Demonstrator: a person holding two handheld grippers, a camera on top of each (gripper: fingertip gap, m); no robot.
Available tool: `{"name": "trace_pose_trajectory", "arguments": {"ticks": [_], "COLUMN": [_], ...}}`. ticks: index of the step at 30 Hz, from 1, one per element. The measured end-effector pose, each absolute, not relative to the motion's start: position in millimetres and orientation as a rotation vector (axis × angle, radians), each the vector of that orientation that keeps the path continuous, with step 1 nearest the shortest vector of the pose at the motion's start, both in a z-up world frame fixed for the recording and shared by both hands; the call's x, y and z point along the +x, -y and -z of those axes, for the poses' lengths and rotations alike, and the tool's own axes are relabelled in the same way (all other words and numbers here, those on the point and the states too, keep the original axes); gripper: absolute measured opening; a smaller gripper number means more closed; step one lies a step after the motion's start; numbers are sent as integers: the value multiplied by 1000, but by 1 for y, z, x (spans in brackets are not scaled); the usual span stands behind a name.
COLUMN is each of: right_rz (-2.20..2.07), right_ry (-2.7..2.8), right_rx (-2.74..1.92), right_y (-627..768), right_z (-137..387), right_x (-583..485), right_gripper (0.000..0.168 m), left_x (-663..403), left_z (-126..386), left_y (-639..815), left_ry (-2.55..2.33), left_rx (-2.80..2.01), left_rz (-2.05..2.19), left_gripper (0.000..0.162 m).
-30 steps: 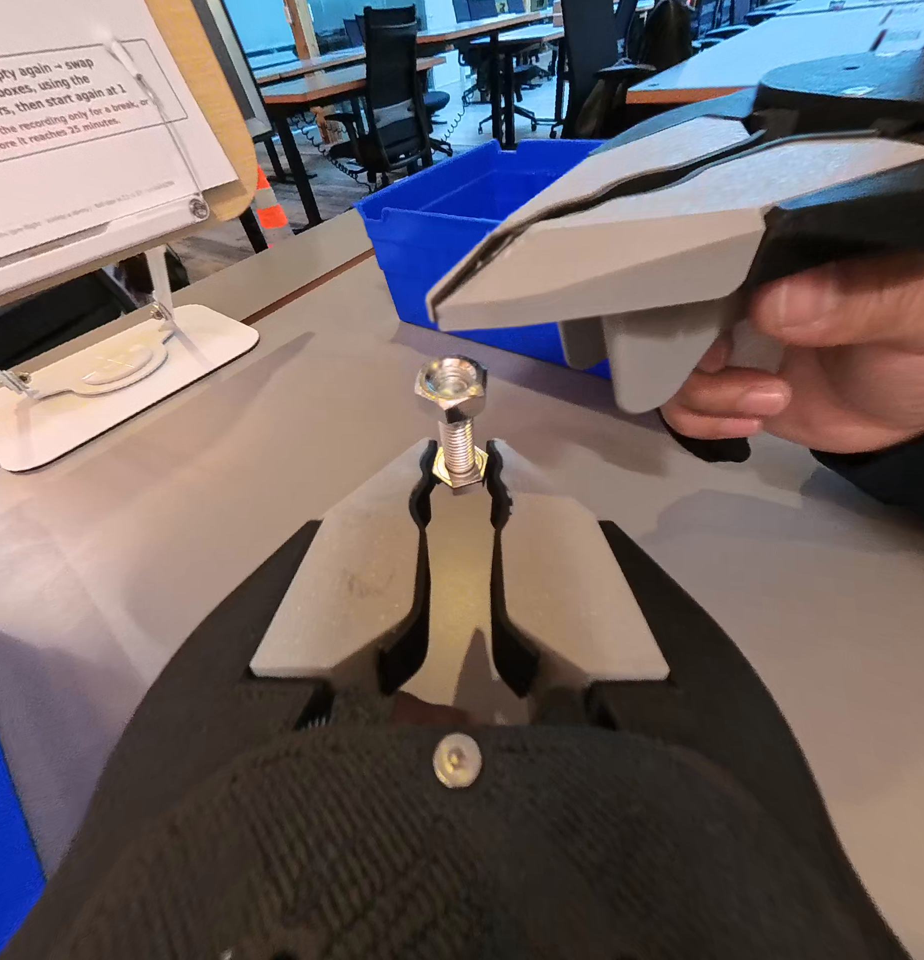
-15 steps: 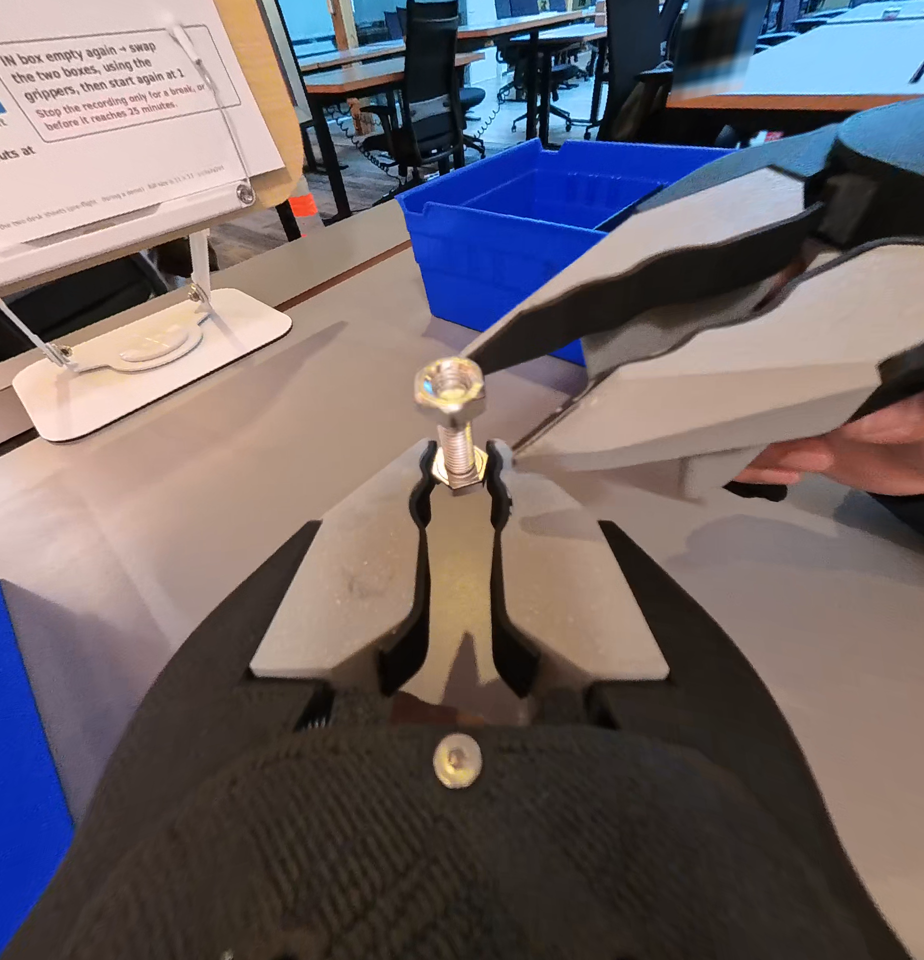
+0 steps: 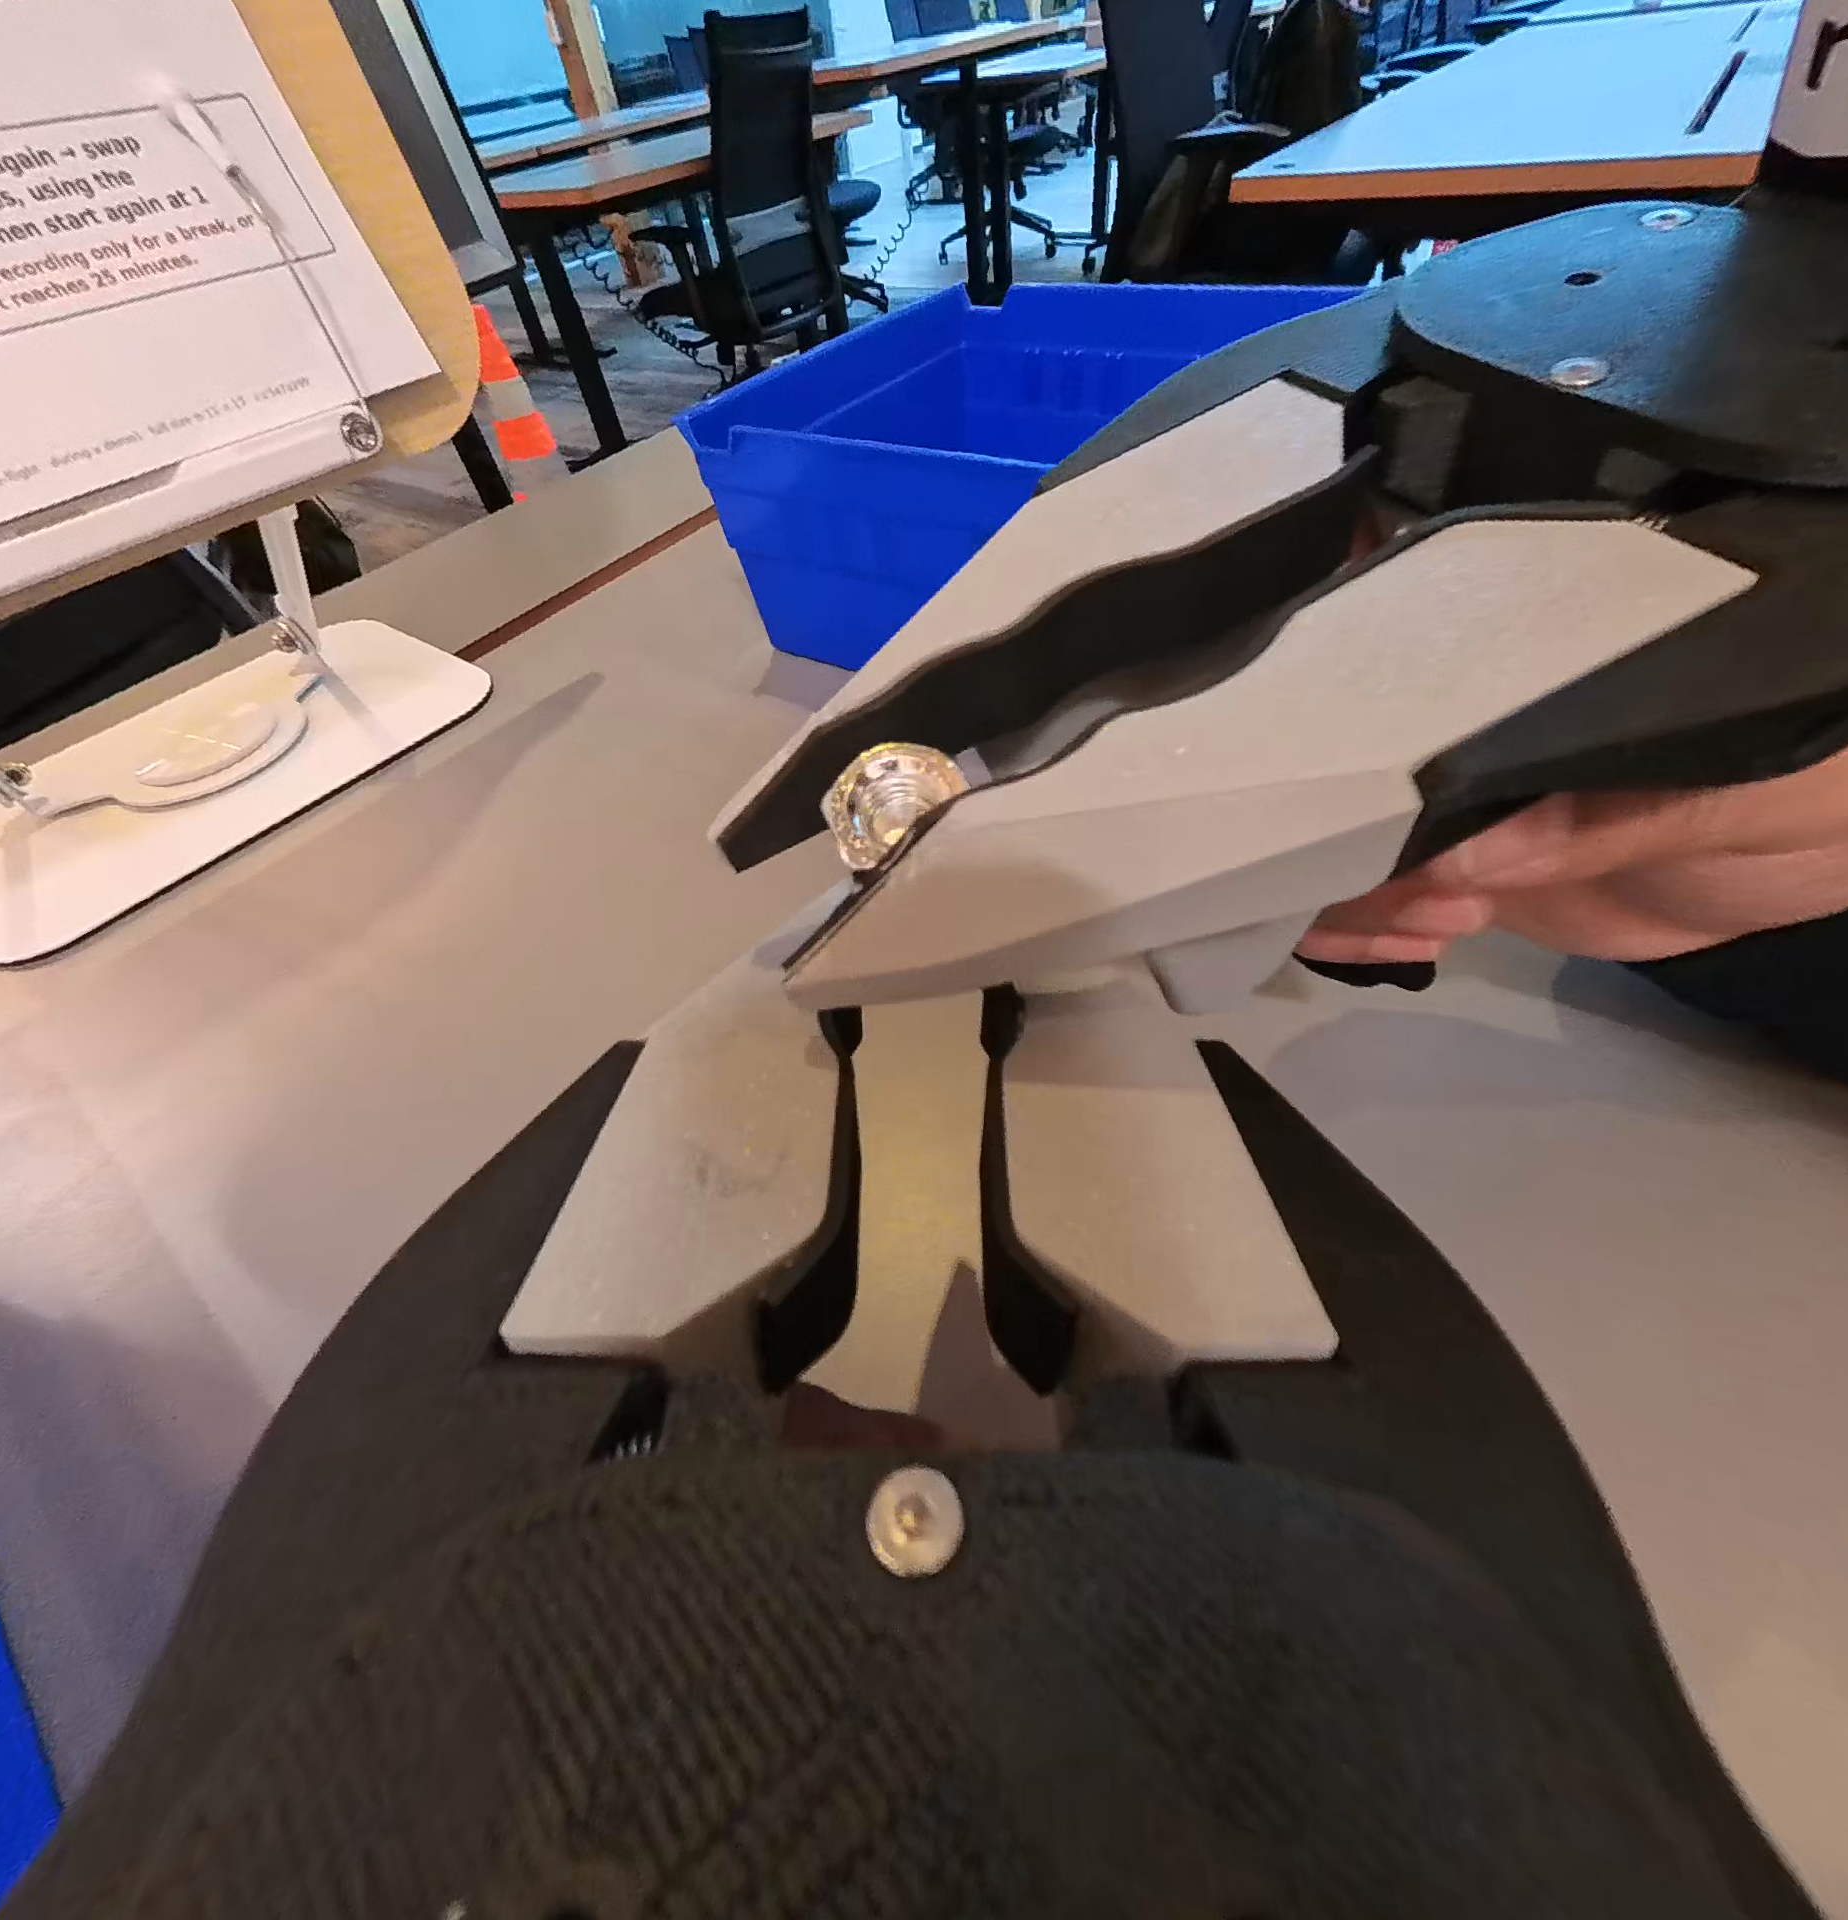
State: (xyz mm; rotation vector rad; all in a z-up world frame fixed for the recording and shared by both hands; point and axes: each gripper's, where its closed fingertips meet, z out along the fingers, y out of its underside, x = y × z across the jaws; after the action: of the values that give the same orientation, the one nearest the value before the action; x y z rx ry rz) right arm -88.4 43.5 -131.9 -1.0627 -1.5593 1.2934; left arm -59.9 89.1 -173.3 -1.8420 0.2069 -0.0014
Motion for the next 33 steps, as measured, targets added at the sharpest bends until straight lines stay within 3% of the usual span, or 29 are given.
{"name": "trace_pose_trajectory", "arguments": {"ticks": [15,19,22,28,33], "right_rz": [-1377,-1088,-860,-742,-809], "right_ry": [1197,1082,1097,1354,1355], "right_rx": [-1024,-1099,-1294,-1804,-1664], "right_y": [-85,-140,-209,-261,-228], "right_z": [65,40,63,171,149], "right_x": [-46,13,55,99,80], "right_gripper": [17,17,18,24,26], "left_x": [-72,-69,-62,-50,-47], "left_z": [185,187,186,185,184], "left_y": [-91,-91,-90,-90,-90], "left_ry": [-178,-199,-226,-288,-314], "left_rx": [-1877,-1885,-1880,-1866,-1849], "left_rz": [4,8,18,15,6], "left_gripper": [16,16,16,17,17]}}
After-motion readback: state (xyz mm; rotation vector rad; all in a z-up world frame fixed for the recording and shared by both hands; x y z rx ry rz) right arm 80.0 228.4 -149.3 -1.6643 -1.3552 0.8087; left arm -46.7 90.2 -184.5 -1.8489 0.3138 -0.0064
